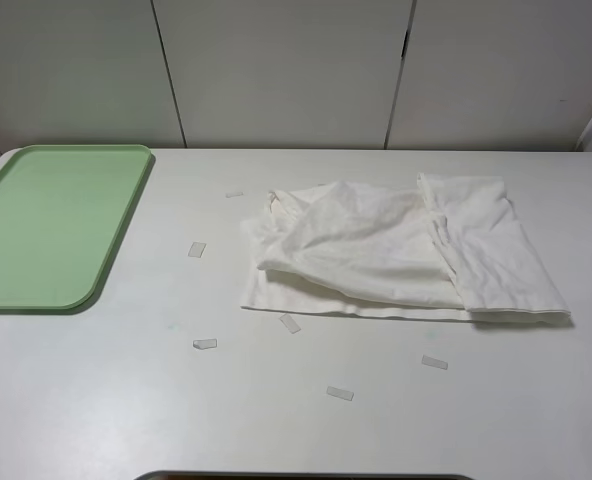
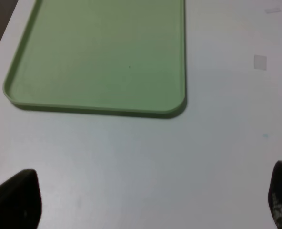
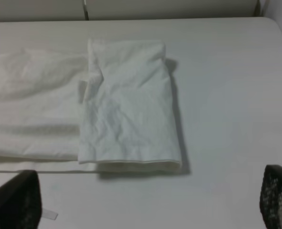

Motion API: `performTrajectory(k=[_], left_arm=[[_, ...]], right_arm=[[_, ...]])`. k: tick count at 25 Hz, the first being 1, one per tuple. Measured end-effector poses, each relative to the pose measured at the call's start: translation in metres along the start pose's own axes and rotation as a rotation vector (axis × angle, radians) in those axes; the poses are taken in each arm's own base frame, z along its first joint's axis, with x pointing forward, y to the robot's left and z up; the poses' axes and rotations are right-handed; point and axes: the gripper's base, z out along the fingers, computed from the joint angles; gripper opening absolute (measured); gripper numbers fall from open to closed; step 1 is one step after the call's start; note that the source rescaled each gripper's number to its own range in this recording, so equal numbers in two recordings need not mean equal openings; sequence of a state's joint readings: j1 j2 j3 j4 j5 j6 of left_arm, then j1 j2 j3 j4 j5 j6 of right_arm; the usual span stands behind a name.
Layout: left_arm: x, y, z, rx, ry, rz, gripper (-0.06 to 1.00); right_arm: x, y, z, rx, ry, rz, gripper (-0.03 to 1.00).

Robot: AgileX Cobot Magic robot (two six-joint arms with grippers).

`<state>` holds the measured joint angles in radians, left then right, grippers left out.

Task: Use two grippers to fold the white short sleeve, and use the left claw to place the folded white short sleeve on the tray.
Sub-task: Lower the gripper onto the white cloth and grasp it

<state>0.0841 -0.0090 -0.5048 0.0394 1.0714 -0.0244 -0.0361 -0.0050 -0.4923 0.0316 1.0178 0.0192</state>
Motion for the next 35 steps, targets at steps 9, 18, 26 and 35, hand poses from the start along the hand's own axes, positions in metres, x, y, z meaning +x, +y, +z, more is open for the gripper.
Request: performTrajectory(k=[9, 18, 26, 35], left_arm=[[0.000, 0.000, 0.000, 0.000, 0.000, 0.000, 0.95], [0.000, 0.000, 0.000, 0.000, 0.000, 0.000, 0.95], [0.000, 0.000, 0.000, 0.000, 0.000, 0.000, 0.95], [-0.047, -0.003, 0.019, 0.022, 0.173, -0.017, 0.95]], right_arm=[[0.000, 0.000, 0.000, 0.000, 0.000, 0.000, 1.00], [0.000, 0.000, 0.000, 0.000, 0.000, 0.000, 1.00], [0.000, 0.000, 0.000, 0.000, 0.000, 0.000, 1.00], [0.000, 0.000, 0.000, 0.000, 0.000, 0.000, 1.00]])
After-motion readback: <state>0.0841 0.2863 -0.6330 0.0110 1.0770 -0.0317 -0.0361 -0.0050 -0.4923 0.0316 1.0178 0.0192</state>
